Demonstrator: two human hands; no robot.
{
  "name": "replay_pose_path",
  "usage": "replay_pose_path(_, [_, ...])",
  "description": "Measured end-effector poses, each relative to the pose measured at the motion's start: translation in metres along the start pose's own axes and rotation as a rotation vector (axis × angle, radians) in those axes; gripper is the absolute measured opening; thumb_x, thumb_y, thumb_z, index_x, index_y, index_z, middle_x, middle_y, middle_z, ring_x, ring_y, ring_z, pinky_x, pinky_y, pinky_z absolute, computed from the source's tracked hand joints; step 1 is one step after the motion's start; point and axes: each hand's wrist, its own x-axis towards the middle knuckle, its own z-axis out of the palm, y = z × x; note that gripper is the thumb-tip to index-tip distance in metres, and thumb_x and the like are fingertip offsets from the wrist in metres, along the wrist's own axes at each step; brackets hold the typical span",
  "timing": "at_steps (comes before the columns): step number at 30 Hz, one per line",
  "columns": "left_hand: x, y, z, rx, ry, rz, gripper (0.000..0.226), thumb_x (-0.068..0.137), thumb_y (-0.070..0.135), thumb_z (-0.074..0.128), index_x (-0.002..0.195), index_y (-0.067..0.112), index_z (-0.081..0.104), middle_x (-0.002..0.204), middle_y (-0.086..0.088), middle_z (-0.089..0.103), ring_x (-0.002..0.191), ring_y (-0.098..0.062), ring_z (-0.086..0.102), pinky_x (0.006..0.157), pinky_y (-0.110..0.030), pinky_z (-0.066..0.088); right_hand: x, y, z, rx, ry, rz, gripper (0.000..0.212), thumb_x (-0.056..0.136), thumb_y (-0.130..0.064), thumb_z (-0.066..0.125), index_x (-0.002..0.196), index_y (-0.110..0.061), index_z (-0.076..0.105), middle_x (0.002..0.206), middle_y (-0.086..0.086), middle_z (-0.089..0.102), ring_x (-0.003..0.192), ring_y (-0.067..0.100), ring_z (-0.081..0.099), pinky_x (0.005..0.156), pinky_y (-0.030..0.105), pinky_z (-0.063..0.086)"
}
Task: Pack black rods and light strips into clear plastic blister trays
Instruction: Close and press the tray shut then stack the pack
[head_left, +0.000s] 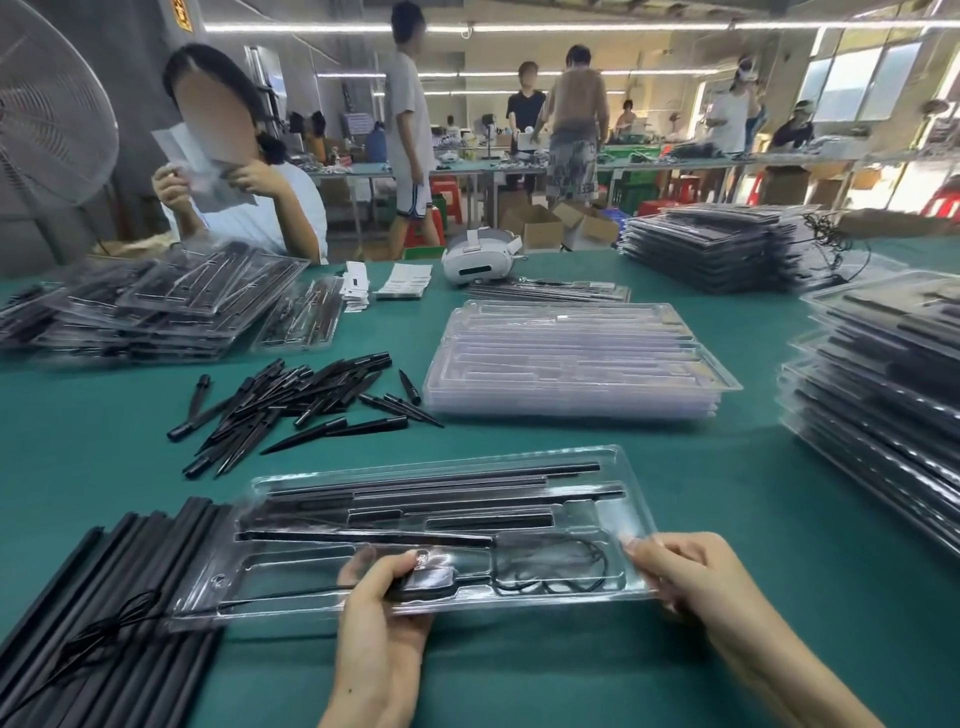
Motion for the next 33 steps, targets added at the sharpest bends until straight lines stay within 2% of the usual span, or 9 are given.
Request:
replay_pose_path(6, [0.0015, 0.0012, -0.001, 0.02, -0.023, -0.006, 0.029, 0.086, -0.01, 0.045, 0.094, 0.018, 0.043, 0.074, -0.007, 0.053, 0.052, -0.017, 0.066, 0.043, -0.025, 0.053, 0.0004, 0.0051, 0.0041, -0.095, 0.03, -0.014, 0.045, 0.094, -0.026, 0.056, 0.052, -0.019, 0.041, 0.046, -0.003, 0.037, 0.043, 0.008, 0.034, 0.042, 0.014, 0.026])
replay_pose_path(11, [0.0047, -0.0005, -0.0028, 0.027, -0.01, 0.007, 0.035, 0.086, -0.011, 0.046, 0.106, 0.018, 0.04, 0.065, -0.005, 0.055, 0.074, -0.025, 0.062, 0.045, -0.025, 0.052, 0.0, 0.0036, 0.0087, -0.073, 0.055, 0.0, 0.044, 0.095, -0.03, 0.054, 0.054, -0.018, 0.044, 0.047, 0.0, 0.041, 0.043, 0.01, 0.037, 0.042, 0.017, 0.03])
replay_pose_path(14, [0.0046, 0.0005, -0.003, 0.052, -0.018, 0.016, 0.033, 0.085, -0.011, 0.046, 0.096, 0.019, 0.042, 0.055, -0.002, 0.057, 0.059, -0.015, 0.059, 0.048, -0.023, 0.053, 0.0, 0.0034, 0.0104, -0.063, 0.082, -0.016, 0.043, 0.095, -0.027, 0.054, 0.056, -0.014, 0.043, 0.047, -0.001, 0.038, 0.043, 0.01, 0.035, 0.043, 0.017, 0.029])
replay_pose_path(17, [0.0049, 0.0004, -0.0026, 0.03, 0.003, 0.016, 0.04, 0.085, -0.013, 0.045, 0.108, 0.019, 0.039, 0.062, -0.003, 0.054, 0.068, -0.02, 0.058, 0.057, -0.029, 0.052, -0.0011, 0.0022, 0.009, -0.085, 0.052, -0.022, 0.047, 0.094, -0.026, 0.055, 0.049, -0.02, 0.042, 0.048, -0.002, 0.04, 0.045, 0.01, 0.035, 0.044, 0.018, 0.029])
replay_pose_path(20, [0.0063, 0.0009, -0.0023, -0.003, 0.028, 0.023, 0.043, 0.085, -0.015, 0.043, 0.11, 0.019, 0.037, 0.06, -0.003, 0.052, 0.057, -0.019, 0.058, 0.047, -0.026, 0.054, -0.0023, 0.0003, 0.0069, -0.091, 0.007, -0.019, 0.048, 0.094, -0.023, 0.056, 0.048, -0.019, 0.044, 0.047, -0.002, 0.041, 0.043, 0.008, 0.036, 0.044, 0.015, 0.029])
replay_pose_path(23, [0.0057, 0.002, -0.0001, -0.019, 0.036, 0.031, 0.04, 0.084, -0.017, 0.041, 0.095, 0.022, 0.041, 0.046, 0.003, 0.052, 0.059, -0.022, 0.057, 0.045, -0.027, 0.055, -0.003, -0.0008, 0.0056, -0.11, -0.018, -0.017, 0.045, 0.094, -0.023, 0.057, 0.051, -0.013, 0.048, 0.046, 0.0, 0.044, 0.043, 0.008, 0.039, 0.045, 0.014, 0.029])
replay_pose_path(26, [0.0038, 0.002, 0.0005, -0.013, 0.032, 0.054, 0.042, 0.085, -0.019, 0.039, 0.087, 0.022, 0.039, 0.042, 0.004, 0.052, 0.042, -0.01, 0.056, 0.041, -0.023, 0.051, -0.0036, -0.0009, 0.0052, -0.115, -0.003, -0.026, 0.047, 0.093, -0.022, 0.058, 0.048, -0.014, 0.048, 0.044, 0.0, 0.045, 0.042, 0.007, 0.039, 0.045, 0.012, 0.028])
replay_pose_path(30, [0.0011, 0.0015, -0.002, 0.028, -0.009, 0.073, 0.039, 0.085, -0.018, 0.043, 0.089, 0.022, 0.04, 0.051, -0.002, 0.058, 0.042, -0.011, 0.06, 0.042, -0.021, 0.051, -0.0018, 0.0006, 0.0073, -0.106, 0.046, 0.006, 0.049, 0.094, -0.02, 0.057, 0.047, -0.016, 0.046, 0.044, 0.0, 0.043, 0.041, 0.009, 0.041, 0.042, 0.014, 0.029])
replay_pose_path(33, [-0.0027, -0.003, -0.0003, 0.105, -0.105, 0.109, 0.03, 0.089, -0.006, 0.052, 0.095, 0.022, 0.042, 0.065, -0.006, 0.067, 0.052, -0.013, 0.065, 0.055, -0.025, 0.053, 0.0015, 0.0017, 0.0053, -0.073, 0.1, 0.056, 0.044, 0.094, -0.024, 0.056, 0.052, -0.013, 0.05, 0.043, 0.003, 0.044, 0.039, 0.012, 0.045, 0.039, 0.017, 0.029])
